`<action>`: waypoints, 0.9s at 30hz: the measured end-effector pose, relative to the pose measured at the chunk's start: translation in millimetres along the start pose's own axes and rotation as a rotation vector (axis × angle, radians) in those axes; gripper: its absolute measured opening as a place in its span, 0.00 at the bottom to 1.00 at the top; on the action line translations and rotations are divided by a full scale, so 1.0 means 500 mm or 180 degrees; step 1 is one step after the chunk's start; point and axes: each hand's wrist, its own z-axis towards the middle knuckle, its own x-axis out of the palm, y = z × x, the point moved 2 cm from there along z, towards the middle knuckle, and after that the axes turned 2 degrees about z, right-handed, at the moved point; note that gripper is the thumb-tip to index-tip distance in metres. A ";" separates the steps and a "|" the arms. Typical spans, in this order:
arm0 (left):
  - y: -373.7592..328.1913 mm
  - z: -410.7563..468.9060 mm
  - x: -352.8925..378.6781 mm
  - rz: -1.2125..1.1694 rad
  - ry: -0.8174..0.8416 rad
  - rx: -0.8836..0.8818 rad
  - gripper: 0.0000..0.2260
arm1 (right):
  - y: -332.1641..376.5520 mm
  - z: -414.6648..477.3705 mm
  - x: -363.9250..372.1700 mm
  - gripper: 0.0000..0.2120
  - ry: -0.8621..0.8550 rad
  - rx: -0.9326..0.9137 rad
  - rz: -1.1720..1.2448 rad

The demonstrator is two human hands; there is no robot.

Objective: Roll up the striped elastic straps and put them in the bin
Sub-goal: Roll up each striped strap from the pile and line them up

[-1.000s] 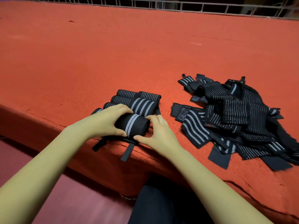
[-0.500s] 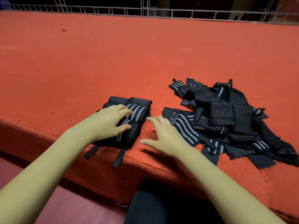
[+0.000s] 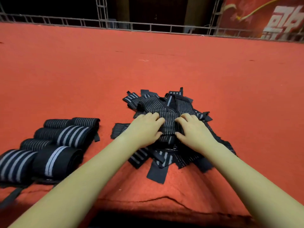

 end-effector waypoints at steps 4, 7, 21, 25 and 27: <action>-0.025 0.045 0.028 -0.0145 0.0070 -0.0145 0.21 | -0.027 0.003 0.023 0.25 0.0111 0.0053 0.0169; -0.017 0.049 0.053 -0.0234 -0.0024 -0.0255 0.16 | -0.029 0.009 0.038 0.21 0.0058 0.0018 0.0212; -0.012 0.011 0.008 -0.1898 -0.1053 -0.0524 0.05 | 0.003 -0.013 0.006 0.05 -0.1043 0.0243 0.2450; -0.028 -0.006 -0.018 -0.2017 -0.1216 -0.0773 0.05 | 0.016 -0.034 0.009 0.24 -0.1023 0.1599 0.3356; -0.036 -0.013 -0.027 -0.1968 -0.1261 -0.0778 0.04 | 0.043 -0.045 0.007 0.22 -0.0109 0.1783 0.4429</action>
